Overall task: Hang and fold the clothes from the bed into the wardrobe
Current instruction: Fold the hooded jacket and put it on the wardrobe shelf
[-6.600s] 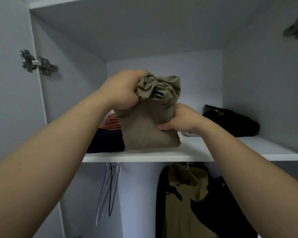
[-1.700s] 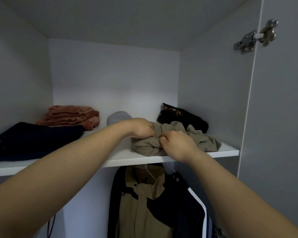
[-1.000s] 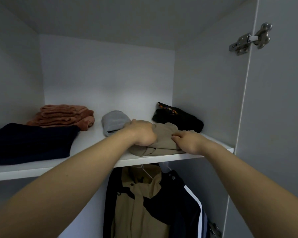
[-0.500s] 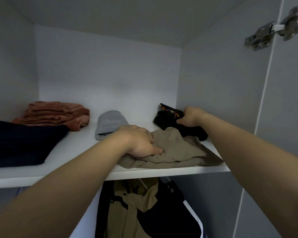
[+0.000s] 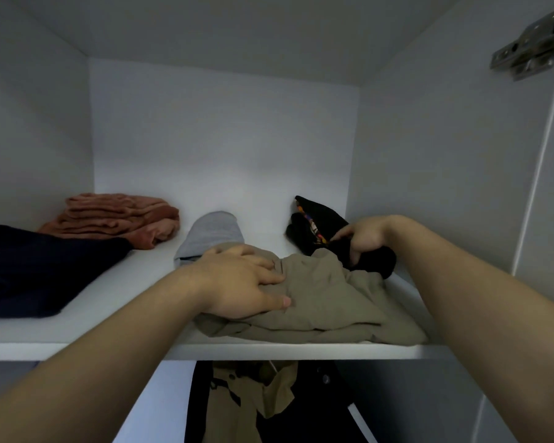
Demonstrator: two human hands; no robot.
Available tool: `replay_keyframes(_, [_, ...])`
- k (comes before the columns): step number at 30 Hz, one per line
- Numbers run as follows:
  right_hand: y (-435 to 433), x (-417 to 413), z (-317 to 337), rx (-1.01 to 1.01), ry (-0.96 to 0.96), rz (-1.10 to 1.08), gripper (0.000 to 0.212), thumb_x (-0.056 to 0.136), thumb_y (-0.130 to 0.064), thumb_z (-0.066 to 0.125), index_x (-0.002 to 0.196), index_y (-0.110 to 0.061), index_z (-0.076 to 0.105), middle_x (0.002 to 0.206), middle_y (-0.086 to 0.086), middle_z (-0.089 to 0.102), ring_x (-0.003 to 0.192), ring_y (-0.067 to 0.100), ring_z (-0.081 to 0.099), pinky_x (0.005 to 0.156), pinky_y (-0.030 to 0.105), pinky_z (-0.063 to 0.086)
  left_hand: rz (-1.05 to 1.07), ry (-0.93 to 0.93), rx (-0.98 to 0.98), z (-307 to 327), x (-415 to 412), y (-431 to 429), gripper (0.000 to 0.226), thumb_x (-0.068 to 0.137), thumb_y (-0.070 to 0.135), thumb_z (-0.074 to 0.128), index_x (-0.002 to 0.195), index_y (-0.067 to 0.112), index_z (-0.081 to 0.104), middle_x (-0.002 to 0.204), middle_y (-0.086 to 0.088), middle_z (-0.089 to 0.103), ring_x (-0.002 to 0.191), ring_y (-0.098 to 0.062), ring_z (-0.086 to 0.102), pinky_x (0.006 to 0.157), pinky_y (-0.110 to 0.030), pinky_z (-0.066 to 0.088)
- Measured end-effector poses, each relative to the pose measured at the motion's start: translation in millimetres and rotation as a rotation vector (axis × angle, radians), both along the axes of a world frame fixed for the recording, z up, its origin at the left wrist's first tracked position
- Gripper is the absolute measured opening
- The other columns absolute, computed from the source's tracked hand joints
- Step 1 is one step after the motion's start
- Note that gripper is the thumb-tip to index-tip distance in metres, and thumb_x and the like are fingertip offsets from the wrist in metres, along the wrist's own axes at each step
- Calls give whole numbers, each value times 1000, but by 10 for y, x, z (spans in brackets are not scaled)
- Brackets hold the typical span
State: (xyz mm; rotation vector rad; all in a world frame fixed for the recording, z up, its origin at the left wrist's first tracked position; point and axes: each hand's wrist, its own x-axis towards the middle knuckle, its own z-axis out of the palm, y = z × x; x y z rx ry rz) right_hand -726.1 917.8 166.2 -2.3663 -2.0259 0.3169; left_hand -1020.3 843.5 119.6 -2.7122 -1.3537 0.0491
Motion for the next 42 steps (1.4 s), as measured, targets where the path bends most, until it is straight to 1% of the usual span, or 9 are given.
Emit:
replay_keyframes(2, [-12, -45, 20, 54, 110, -23, 37, 86, -45, 76, 118, -27, 68, 126, 3, 66, 113, 25, 62, 96, 38, 50, 4, -2, 13, -1, -2, 9, 66, 92, 79, 27, 153, 54, 25, 164, 25, 14, 153, -8, 0, 123, -50, 2])
replay_keyframes(4, [33, -123, 99, 103, 170, -84, 72, 80, -84, 53, 109, -20, 71, 108, 2, 66, 106, 24, 61, 94, 38, 46, 3, -4, 20, 1, -5, 17, 67, 92, 80, 27, 153, 54, 25, 164, 26, 14, 153, -8, -1, 123, -50, 2])
replay_keyframes(6, [107, -242, 94, 160, 157, -104, 88, 79, -91, 38, 104, -13, 71, 105, 3, 63, 104, 26, 59, 98, 37, 44, 4, -9, 18, -5, -9, 17, 67, 92, 80, 27, 153, 54, 25, 164, 25, 15, 153, -8, 0, 122, -50, 1])
replay_keyframes(11, [275, -379, -154, 170, -279, -92, 87, 82, -66, 65, 145, -10, 41, 142, 11, 55, 120, 30, 59, 96, 35, 47, 13, -15, 18, -40, 1, 26, 67, 92, 80, 26, 154, 54, 25, 164, 25, 15, 153, -10, 0, 122, -53, 2])
replay_keyframes(16, [265, -351, -82, 148, -218, 28, 66, 89, -34, 69, 147, -19, 41, 141, 10, 54, 117, 29, 56, 94, 34, 46, 9, -5, 22, -26, -14, -4, 66, 94, 78, 26, 154, 52, 25, 165, 24, 15, 153, -10, 0, 122, -55, 3])
replay_keyframes(20, [278, -219, -58, 54, -290, 28, 86, 80, -11, 78, 152, -32, 35, 143, 8, 54, 122, 31, 55, 102, 42, 48, 12, -16, 14, -13, 0, -9, 66, 94, 77, 28, 155, 51, 25, 165, 23, 15, 153, -10, 1, 122, -56, 4])
replay_keyframes(25, [449, -499, 25, 148, -377, 28, 55, 72, -24, 74, 126, -20, 63, 119, 7, 67, 100, 27, 64, 94, 40, 55, 18, -7, 16, -28, 49, 37, 68, 93, 79, 27, 155, 51, 26, 165, 23, 16, 153, -12, 2, 122, -55, 4])
replay_keyframes(29, [639, -685, -96, 123, -386, 54, 96, 79, -54, 74, 156, -22, 26, 142, 10, 54, 121, 32, 57, 98, 38, 48, 26, -6, 17, -23, 58, 40, 66, 93, 78, 27, 154, 51, 26, 165, 23, 16, 153, -12, 2, 122, -55, 4])
replay_keyframes(42, [1345, -418, -273, 238, -581, 177, 85, 96, -16, 60, 161, -18, 5, 131, 20, 55, 114, 35, 58, 79, 38, 44, 20, -92, 14, -69, 23, 97, 66, 91, 80, 31, 152, 55, 28, 164, 27, 16, 153, -7, -2, 122, -54, -5])
